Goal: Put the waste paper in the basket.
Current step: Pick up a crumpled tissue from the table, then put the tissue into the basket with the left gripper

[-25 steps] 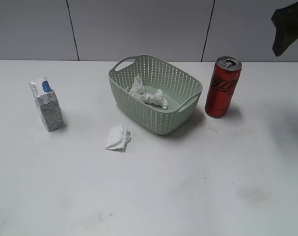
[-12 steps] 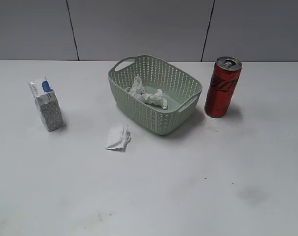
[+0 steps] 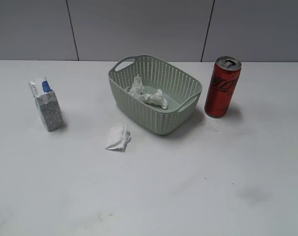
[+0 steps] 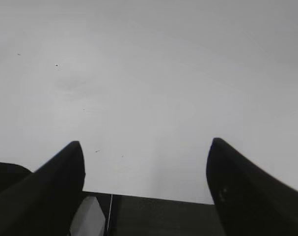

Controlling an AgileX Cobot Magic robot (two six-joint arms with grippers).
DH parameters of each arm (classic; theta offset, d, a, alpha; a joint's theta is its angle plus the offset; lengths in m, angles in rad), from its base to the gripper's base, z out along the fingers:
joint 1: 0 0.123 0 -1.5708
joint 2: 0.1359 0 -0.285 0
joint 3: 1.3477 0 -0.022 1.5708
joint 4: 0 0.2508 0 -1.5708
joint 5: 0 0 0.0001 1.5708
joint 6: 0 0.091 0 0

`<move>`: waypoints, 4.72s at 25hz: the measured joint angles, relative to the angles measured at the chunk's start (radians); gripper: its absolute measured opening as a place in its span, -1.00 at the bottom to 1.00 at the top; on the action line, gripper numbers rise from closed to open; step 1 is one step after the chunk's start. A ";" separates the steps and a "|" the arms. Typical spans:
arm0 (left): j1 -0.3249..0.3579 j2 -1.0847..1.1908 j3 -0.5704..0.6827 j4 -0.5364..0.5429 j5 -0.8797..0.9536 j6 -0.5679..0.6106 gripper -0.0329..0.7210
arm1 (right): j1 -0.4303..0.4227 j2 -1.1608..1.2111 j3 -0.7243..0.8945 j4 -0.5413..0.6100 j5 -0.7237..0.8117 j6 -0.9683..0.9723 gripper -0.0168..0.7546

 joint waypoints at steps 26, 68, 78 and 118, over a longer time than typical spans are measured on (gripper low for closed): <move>-0.371 1.264 -0.557 0.050 -0.161 0.018 0.65 | 0.000 -0.617 0.299 0.008 -0.132 -0.001 0.53; -0.399 1.766 -0.611 -0.113 -0.437 0.022 -0.39 | 0.000 -0.617 0.300 0.009 -0.134 -0.001 0.53; -0.386 1.523 -0.606 -0.118 -0.412 0.022 -0.91 | 0.000 -0.617 0.300 0.009 -0.134 -0.001 0.53; -0.442 1.655 -0.606 -0.130 -1.232 0.022 0.52 | 0.000 -0.617 0.300 0.009 -0.134 -0.001 0.53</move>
